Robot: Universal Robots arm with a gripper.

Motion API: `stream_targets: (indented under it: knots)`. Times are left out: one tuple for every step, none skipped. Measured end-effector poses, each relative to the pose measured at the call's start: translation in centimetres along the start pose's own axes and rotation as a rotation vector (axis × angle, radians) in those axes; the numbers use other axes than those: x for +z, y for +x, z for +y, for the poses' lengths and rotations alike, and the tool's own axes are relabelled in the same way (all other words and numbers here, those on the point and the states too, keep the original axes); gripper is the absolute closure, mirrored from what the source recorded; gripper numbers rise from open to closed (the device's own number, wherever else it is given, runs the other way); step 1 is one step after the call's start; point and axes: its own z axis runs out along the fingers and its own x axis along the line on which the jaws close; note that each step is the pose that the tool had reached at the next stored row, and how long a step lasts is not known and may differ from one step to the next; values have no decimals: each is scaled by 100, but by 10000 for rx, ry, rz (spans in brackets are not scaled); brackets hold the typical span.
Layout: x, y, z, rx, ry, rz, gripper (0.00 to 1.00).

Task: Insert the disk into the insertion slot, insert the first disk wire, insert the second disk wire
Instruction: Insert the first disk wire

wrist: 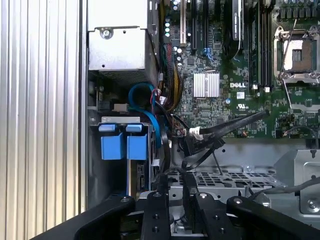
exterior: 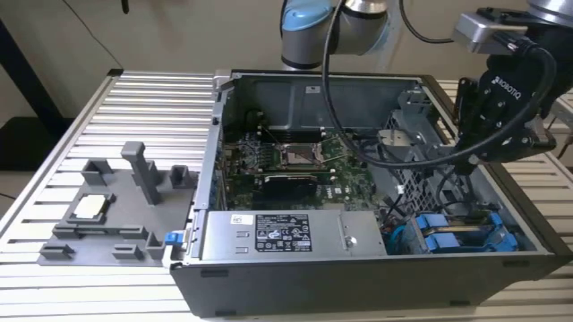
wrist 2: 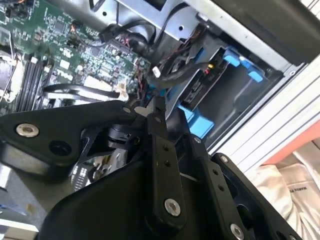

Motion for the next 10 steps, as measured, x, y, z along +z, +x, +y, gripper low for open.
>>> stream_targets:
  knots:
    - [4, 0, 46, 0, 26, -2, 73]
    - [7, 0, 90, 3, 53, -2, 73]
    - [10, 1, 132, 5, 80, -4, 73]
    - [13, 1, 169, 6, 107, -4, 73]
    - [15, 1, 197, 7, 128, -4, 73]
    - [17, 1, 218, 9, 144, -5, 73]
    - [18, 2, 227, 9, 148, -6, 73]
    - [18, 2, 227, 9, 148, -5, 73]
    - [18, 2, 227, 8, 148, -5, 73]
    - [18, 2, 227, 7, 149, -4, 73]
